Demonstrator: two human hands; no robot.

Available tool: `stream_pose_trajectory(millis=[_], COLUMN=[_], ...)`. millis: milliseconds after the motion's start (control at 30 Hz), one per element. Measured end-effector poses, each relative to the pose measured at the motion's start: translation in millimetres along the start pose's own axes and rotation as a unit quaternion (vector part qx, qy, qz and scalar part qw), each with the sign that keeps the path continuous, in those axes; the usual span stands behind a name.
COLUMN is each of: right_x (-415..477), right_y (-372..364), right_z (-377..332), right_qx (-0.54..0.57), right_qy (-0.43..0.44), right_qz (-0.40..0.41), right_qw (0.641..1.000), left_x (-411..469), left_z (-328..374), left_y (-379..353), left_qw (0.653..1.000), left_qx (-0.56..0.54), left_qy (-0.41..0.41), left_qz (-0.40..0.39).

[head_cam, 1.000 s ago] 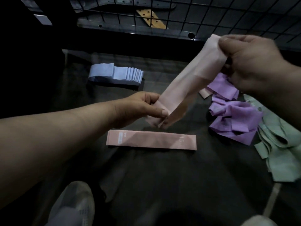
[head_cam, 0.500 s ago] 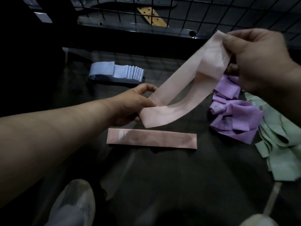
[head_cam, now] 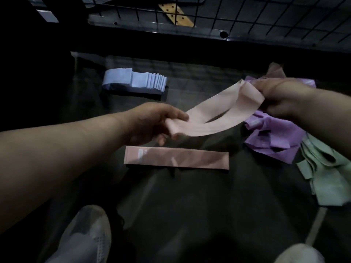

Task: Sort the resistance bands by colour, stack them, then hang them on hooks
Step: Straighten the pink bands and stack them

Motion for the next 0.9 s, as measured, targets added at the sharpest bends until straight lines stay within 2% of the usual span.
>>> stream_pose_trajectory(millis=[67,167,233,333,433,567,733,900], right_x=[-3,-1,4,6,7,20,18,15], right_y=[1,12,18,20,18,27,32,36], right_z=[-1,-1,1,8,14,19,22,23], right_qx=[0.007,0.060,0.047,0.033,0.006,-0.095,-0.140,-0.190], right_qy=[-0.040,-0.099,-0.121,-0.122,-0.101,-0.055,-0.018,0.028], right_qz=[-0.003,0.056,0.068,0.081,0.058,0.049,0.046,0.036], right_qw=[0.999,0.992,0.989,0.989,0.993,0.993,0.989,0.981], left_x=[0,-3,-4,3,9,8,8,8], left_z=[-5,-10,-14,-25,-36,-40,-38,-32], left_y=[4,11,12,10,13,15,21,29], left_qw=[0.998,0.996,0.999,0.997,0.987,0.985,0.971,0.967], left_qx=[-0.043,-0.049,-0.008,0.070,0.129,0.119,0.104,0.077], left_qy=[0.011,0.011,0.006,0.001,0.010,0.013,-0.012,-0.029], left_qz=[-0.040,-0.067,-0.049,0.038,0.092,0.123,0.216,0.241])
Point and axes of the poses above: each hand's wrist, its own x-axis towards the middle knuckle, its own y-axis out of the back of the hand, z = x × y, the point moved 2 cm from there along x, towards the middle knuckle, and after that the axes turned 15 degrees about x, right-handed, at the moved point
